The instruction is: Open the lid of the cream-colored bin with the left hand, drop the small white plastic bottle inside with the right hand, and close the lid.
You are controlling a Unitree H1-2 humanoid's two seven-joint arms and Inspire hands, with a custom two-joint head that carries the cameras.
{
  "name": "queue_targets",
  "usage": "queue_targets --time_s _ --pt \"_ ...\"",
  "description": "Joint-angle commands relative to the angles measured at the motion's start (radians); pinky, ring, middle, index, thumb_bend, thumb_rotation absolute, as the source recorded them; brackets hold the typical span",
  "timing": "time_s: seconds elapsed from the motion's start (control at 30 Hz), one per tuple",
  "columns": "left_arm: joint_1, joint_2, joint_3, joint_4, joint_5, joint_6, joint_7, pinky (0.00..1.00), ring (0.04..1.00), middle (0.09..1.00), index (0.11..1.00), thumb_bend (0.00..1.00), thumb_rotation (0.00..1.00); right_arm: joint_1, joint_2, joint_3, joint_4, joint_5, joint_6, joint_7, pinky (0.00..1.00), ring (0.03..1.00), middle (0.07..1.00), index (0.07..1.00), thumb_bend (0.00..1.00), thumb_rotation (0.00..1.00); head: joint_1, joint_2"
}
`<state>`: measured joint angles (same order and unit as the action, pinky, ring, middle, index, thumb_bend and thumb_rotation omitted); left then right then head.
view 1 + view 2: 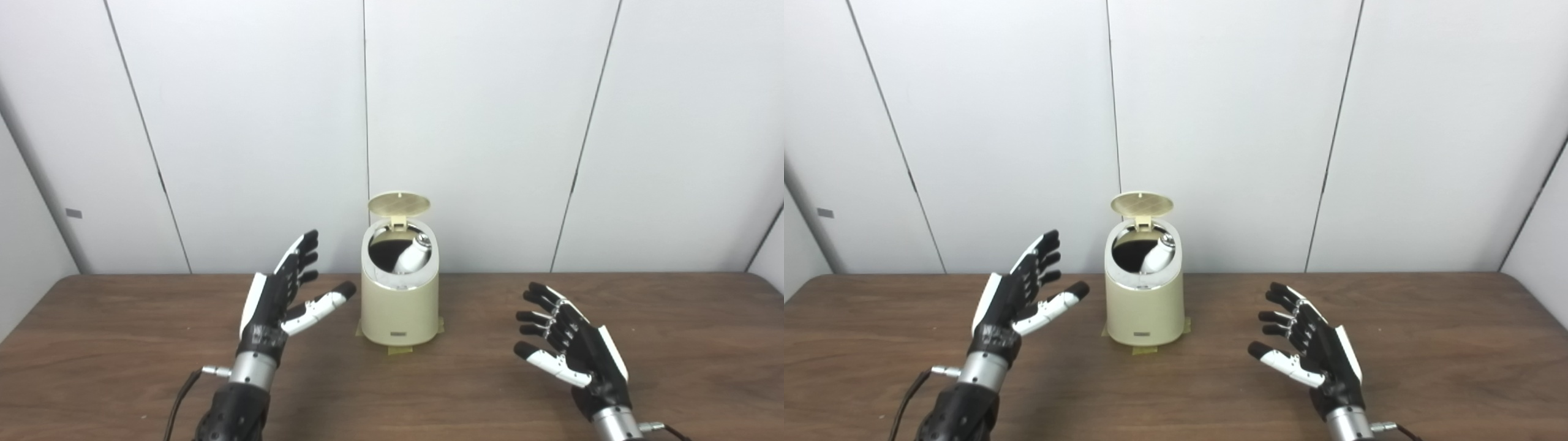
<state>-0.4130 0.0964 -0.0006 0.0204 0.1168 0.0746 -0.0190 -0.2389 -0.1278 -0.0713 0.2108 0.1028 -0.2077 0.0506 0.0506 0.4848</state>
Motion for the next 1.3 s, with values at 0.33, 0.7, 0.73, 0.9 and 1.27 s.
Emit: queue_targets --time_s 0.33,0.7,0.73,0.9,1.27 --pt "-0.379 0.065 -0.088 0.090 0.119 0.094 -0.033 0.86 0.971 0.981 0.997 0.92 0.37 -0.009 0.021 -0.004 -0.047 -0.028 -0.017 -0.018 0.65 0.716 0.822 0.816 0.97 0.33 -0.021 -0.004" --pt "-0.508 0.173 -0.258 0.222 0.330 0.076 -0.116 0.87 0.955 0.914 0.839 0.94 0.43 -0.003 0.024 0.002 -0.058 -0.030 -0.017 -0.014 0.61 0.693 0.815 0.815 0.96 0.34 -0.028 -0.005" --pt "-0.509 0.180 -0.269 0.224 0.337 0.069 -0.125 0.89 0.952 0.900 0.826 0.95 0.43 -0.002 0.024 0.003 -0.059 -0.033 -0.016 -0.015 0.61 0.693 0.816 0.817 0.95 0.34 -0.027 -0.005" --pt "-0.514 0.226 -0.342 0.207 0.426 0.061 -0.183 0.99 0.996 0.859 0.777 0.98 0.45 0.000 0.028 0.004 -0.063 -0.041 -0.017 -0.019 0.62 0.689 0.815 0.817 0.94 0.34 -0.031 -0.004" --pt "-0.485 0.273 -0.412 0.141 0.563 -0.015 -0.239 1.00 0.999 0.768 0.733 1.00 0.45 0.004 0.051 0.000 -0.090 -0.048 0.030 -0.031 0.61 0.692 0.810 0.811 0.95 0.36 -0.034 -0.001"
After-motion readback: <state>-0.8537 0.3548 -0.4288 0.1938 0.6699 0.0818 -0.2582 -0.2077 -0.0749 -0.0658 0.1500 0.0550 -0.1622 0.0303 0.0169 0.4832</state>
